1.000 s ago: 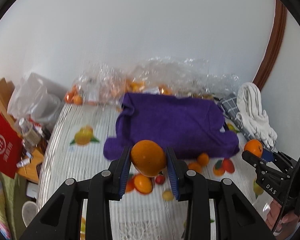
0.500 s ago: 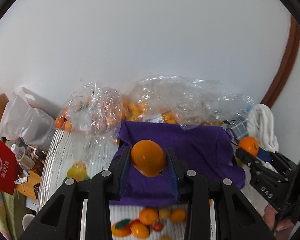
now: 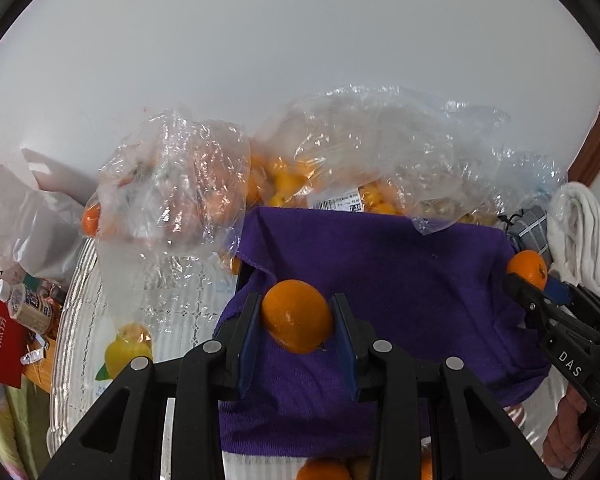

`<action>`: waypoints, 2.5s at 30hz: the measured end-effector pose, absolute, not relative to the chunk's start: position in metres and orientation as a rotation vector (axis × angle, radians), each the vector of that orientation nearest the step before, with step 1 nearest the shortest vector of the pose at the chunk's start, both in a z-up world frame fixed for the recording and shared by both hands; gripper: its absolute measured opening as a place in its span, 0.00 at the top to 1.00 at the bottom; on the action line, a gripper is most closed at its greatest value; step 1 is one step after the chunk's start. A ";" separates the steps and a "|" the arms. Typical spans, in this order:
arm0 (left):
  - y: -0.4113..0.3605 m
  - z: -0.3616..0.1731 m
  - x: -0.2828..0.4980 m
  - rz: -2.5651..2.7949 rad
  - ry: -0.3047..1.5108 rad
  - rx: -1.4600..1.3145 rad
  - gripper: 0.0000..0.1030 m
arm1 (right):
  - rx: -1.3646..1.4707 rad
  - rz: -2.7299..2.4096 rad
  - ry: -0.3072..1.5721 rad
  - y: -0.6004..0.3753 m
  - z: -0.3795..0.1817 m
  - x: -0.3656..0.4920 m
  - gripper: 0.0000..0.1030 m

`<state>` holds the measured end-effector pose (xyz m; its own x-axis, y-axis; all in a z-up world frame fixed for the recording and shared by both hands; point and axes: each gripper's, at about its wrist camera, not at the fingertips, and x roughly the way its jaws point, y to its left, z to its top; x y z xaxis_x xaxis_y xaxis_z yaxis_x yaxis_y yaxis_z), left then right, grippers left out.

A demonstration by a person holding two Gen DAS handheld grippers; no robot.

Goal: Organize fruits
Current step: 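Carry both held oranges over the purple towel and lower them onto it, then open both tools to release the oranges onto the purple towel, then grasp an orange from the pile with the right tool while the left tool grasps another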

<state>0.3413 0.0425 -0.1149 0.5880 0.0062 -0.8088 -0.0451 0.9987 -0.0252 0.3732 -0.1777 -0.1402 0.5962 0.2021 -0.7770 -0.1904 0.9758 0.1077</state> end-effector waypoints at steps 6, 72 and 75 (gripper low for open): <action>0.035 -0.137 0.352 0.016 0.993 -0.027 0.68 | 0.002 0.233 0.944 -0.180 -0.158 0.379 0.60; 0.033 -0.056 0.274 0.014 0.848 -0.027 0.54 | 0.022 0.230 0.991 -0.185 -0.156 0.241 0.47; 0.041 -0.069 0.257 0.022 0.867 0.001 0.53 | 0.023 0.258 0.999 -0.177 -0.160 0.238 0.51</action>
